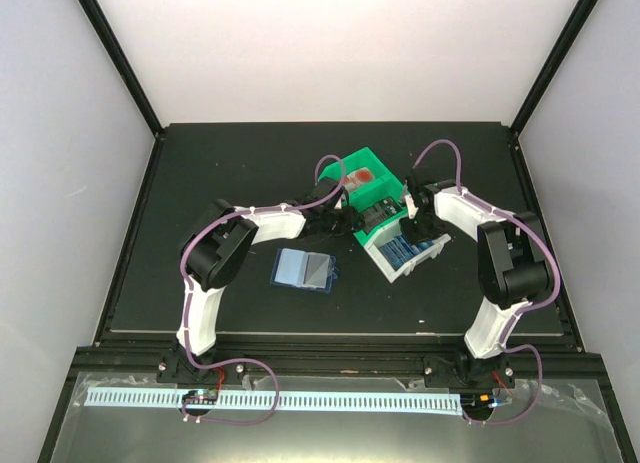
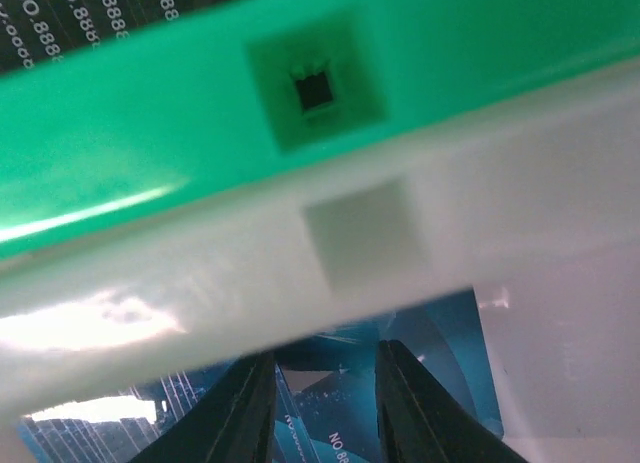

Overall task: Put the credit cards into the card holder
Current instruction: Pick up the credit card from the storage box.

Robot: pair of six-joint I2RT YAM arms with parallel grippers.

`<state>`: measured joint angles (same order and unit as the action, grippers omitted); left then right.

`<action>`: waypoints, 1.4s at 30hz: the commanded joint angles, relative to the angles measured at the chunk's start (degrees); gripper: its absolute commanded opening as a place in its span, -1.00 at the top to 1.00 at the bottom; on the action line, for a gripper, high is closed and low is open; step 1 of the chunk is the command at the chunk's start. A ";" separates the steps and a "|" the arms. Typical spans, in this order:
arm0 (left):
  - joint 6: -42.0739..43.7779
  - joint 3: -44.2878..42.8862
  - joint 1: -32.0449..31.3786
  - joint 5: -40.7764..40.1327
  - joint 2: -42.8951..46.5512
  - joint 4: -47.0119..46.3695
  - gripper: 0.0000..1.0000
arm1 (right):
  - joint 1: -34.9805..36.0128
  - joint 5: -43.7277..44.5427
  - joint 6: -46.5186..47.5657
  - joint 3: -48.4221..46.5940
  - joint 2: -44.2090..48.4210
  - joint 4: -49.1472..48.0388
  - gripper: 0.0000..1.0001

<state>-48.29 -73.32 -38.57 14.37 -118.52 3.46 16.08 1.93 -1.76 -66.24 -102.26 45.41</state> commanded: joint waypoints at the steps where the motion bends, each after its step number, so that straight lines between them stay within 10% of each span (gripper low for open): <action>1: 3.31 2.48 0.49 -1.58 -2.90 6.74 -0.02 | -2.36 6.43 -0.90 0.14 3.12 -1.20 0.40; 34: 3.02 2.00 0.48 -1.08 -2.88 6.90 -0.02 | 0.87 15.45 1.26 2.76 1.59 -3.91 0.41; 42: 3.69 2.50 0.38 0.59 -0.91 5.73 -0.06 | 2.75 15.09 0.44 0.24 5.70 -4.21 0.98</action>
<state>-48.34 -73.01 -38.57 14.83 -118.52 2.81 18.13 15.29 -0.25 -63.61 -100.49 42.44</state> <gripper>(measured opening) 0.521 0.029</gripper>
